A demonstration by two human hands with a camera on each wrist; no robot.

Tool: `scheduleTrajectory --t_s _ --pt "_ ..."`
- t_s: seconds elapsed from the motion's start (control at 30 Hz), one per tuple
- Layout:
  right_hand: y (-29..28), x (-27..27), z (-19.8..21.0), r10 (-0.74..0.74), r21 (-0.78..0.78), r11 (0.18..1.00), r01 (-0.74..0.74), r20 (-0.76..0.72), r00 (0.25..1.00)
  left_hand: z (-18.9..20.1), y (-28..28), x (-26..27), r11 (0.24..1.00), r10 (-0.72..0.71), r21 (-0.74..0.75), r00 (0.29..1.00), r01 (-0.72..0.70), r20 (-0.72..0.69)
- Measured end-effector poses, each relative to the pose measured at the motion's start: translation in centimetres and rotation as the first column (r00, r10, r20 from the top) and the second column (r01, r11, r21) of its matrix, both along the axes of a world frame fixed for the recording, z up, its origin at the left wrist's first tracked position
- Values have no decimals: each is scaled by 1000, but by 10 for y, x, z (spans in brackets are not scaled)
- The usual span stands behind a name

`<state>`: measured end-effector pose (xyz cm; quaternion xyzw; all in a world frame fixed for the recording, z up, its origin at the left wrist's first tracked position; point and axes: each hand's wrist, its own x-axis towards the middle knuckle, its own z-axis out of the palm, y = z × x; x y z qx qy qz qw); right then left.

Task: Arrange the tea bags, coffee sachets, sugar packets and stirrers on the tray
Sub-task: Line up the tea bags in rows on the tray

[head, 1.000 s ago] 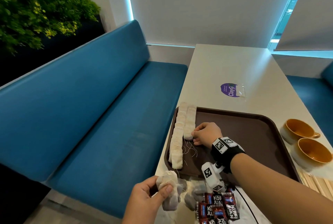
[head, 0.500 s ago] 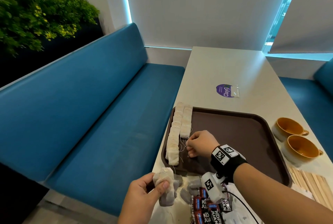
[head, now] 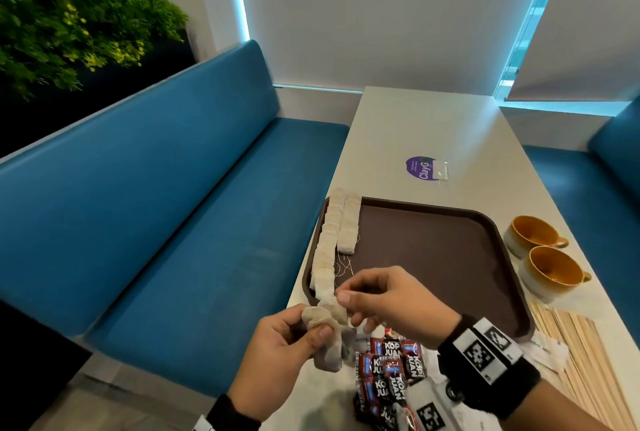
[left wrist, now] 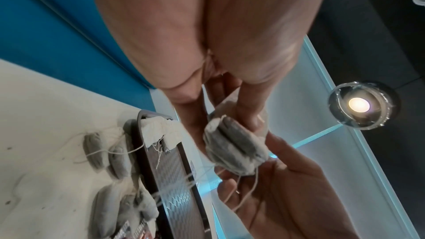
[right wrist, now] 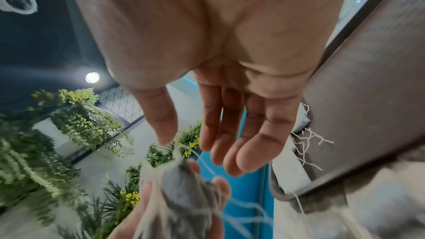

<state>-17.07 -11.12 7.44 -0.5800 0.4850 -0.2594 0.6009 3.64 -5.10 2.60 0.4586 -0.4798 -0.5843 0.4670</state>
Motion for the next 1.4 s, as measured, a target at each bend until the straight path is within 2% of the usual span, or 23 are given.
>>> scheduleTrajectory --t_s 0.17,0.3,0.43,0.53,0.6,0.67,0.77,0.83,0.9,1.0,1.13,1.4 --pt "20 -7 -3 -26 -68 997 25 -12 1000 2 2 -5 999 -21 -34 999 22 38" --pt "20 -11 -7 -98 -101 990 101 29 995 -1 3 -8 999 -18 -33 998 20 67" --pt "11 -13 -8 -198 -61 977 203 71 978 -5 -2 -9 997 52 64 999 -53 14" --pt "-6 -15 -10 -271 -40 961 274 77 960 -7 -5 -8 986 98 137 995 -96 -9" --pt "-24 -16 -19 -321 -91 943 321 14 947 -8 -7 -7 976 135 174 991 -132 -6" --pt "-47 -17 -37 -415 -111 905 411 -10 910 -9 -9 -5 964 172 210 985 -165 -16" --pt "-80 -18 -64 -528 -49 849 526 -32 849 -8 -10 -3 954 185 240 983 -177 -14" --pt "-95 -14 -76 -497 9 867 498 -57 866 -8 -10 0 951 184 252 983 -179 0" --pt "-101 -5 -79 -401 55 912 407 -94 911 -10 -11 4 948 190 259 982 -187 12" --pt "-108 6 -79 -317 58 942 330 -164 934 -11 -11 8 941 208 269 978 -204 15" --pt "-125 6 -87 -341 62 929 366 -248 907 -10 -11 9 933 223 288 975 -216 10" --pt "-141 6 -91 -387 18 913 407 -271 881 -10 -10 15 934 204 286 977 -213 61"
